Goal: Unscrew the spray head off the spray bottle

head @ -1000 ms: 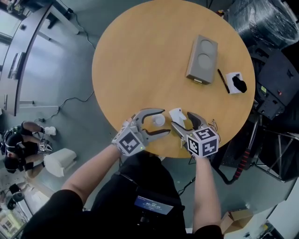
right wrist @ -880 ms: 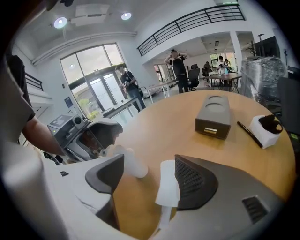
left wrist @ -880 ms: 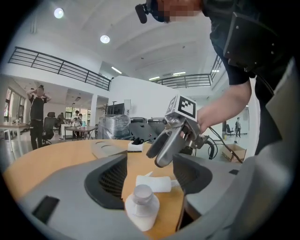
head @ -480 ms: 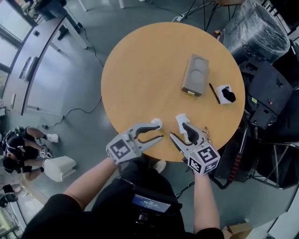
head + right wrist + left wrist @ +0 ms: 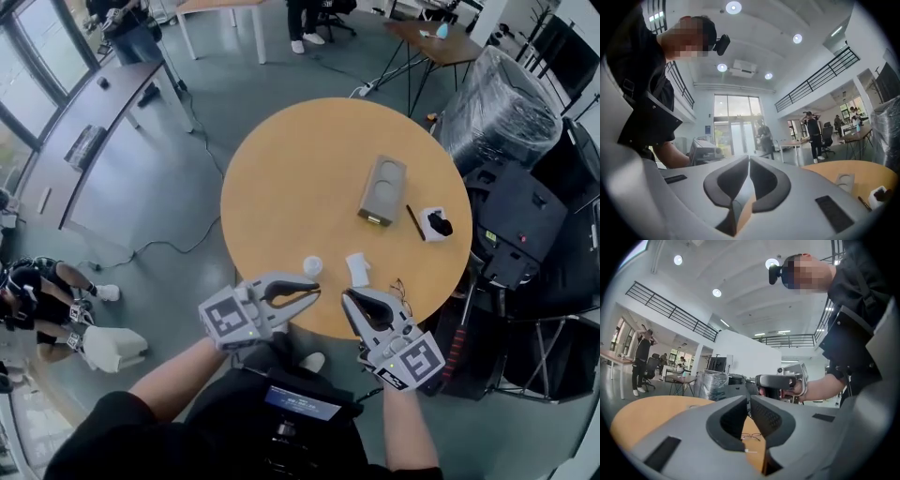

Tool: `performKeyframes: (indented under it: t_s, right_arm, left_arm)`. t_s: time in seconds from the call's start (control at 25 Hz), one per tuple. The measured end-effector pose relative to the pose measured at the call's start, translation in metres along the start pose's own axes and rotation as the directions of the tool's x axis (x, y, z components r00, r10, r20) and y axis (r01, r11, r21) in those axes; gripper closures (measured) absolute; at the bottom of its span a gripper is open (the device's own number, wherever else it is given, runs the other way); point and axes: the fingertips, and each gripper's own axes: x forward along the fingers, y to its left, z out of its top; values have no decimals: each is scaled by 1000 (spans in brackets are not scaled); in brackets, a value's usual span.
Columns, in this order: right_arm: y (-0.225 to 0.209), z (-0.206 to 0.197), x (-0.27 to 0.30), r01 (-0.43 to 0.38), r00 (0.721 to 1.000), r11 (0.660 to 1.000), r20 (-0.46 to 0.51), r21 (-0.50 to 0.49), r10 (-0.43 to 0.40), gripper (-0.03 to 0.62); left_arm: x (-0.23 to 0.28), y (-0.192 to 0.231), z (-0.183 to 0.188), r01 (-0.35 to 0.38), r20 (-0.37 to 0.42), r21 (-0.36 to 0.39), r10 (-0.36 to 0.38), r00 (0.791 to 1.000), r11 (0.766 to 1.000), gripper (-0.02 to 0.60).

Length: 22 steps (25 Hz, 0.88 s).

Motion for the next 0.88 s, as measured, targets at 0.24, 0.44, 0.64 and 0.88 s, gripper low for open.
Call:
performKeyframes:
  t_s: [0.24,0.44,0.64,0.88]
  right_arm:
    - [66,57,-27,-41,999,998,22,-43,42,588]
    - [98,73,-49,-36,999,998,14,-59,37,588]
    - [116,70,-62,-16,1000,999,-4,-34,16,588]
    - [136,55,-65,5,999,1000,-38,-21,-6,588]
  left_arm:
    - [-39,-56,48,-33,-31,21,34,999,999,574]
    - [-63,-89,57,-72,-40,29,73,997,997,574]
    - [-68,-108,66,-81,-38,21,82,996,996,574]
    - [-67,-120,65,-40,-41,33,41,998,999,574]
